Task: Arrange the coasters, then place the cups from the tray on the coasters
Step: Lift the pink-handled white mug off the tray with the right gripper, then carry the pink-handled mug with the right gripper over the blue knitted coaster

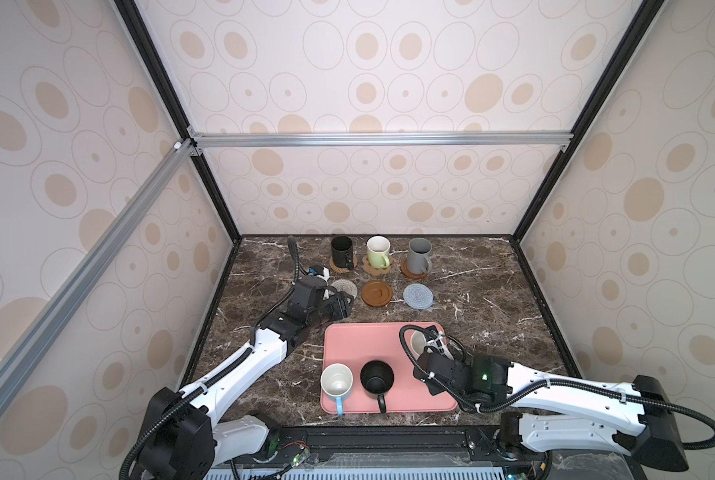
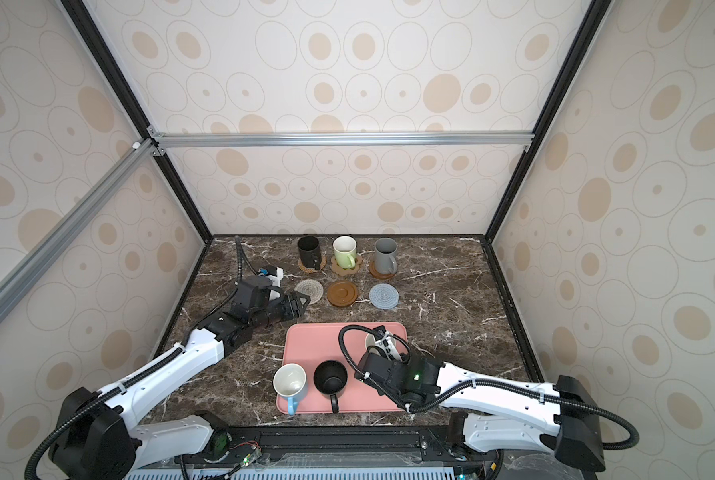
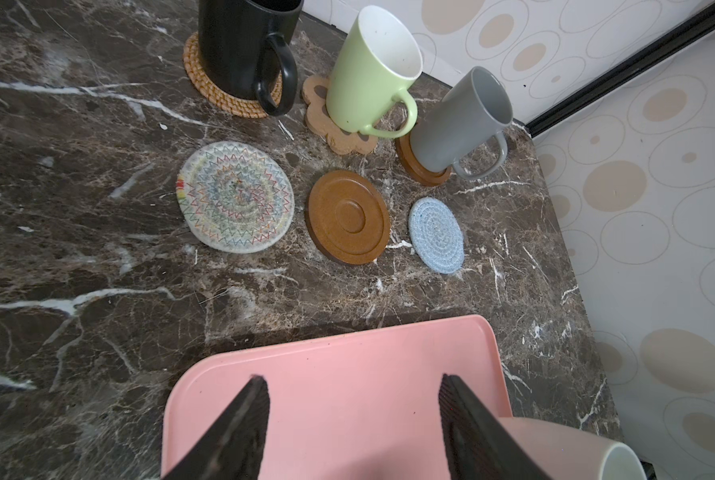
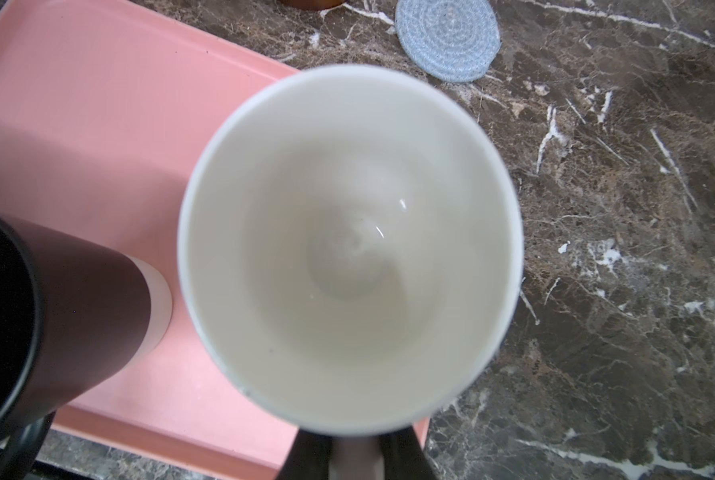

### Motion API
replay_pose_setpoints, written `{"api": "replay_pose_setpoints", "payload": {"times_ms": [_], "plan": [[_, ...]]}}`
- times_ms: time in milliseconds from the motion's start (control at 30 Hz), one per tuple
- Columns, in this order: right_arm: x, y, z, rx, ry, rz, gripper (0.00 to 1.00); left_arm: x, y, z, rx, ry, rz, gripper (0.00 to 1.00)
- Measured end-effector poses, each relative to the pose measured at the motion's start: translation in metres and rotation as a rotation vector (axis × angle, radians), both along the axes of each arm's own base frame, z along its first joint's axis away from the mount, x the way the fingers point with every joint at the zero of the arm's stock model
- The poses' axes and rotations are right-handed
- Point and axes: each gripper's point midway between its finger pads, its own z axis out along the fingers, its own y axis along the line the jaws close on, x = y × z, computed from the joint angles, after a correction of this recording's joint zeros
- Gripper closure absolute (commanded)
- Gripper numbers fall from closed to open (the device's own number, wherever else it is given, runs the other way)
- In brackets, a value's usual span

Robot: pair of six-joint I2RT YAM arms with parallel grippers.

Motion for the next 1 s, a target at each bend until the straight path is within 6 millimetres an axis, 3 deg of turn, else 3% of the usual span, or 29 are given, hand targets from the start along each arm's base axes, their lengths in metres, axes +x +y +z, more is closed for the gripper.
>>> {"api": "replay_pose_setpoints", "payload": {"times_ms": [333, 1000], "plan": [[0.036, -0.014, 0.008, 0.005, -0.001, -0.018, 0.92, -0.001, 0.001, 0.001, -0.001, -0.002, 0.0, 0.34], [0.153, -0.024, 0.019, 0.062, 0.002, 0.069, 0.92, -0.006, 0.004, 0.004, -0.009, -0.016, 0.001, 0.34]]}}
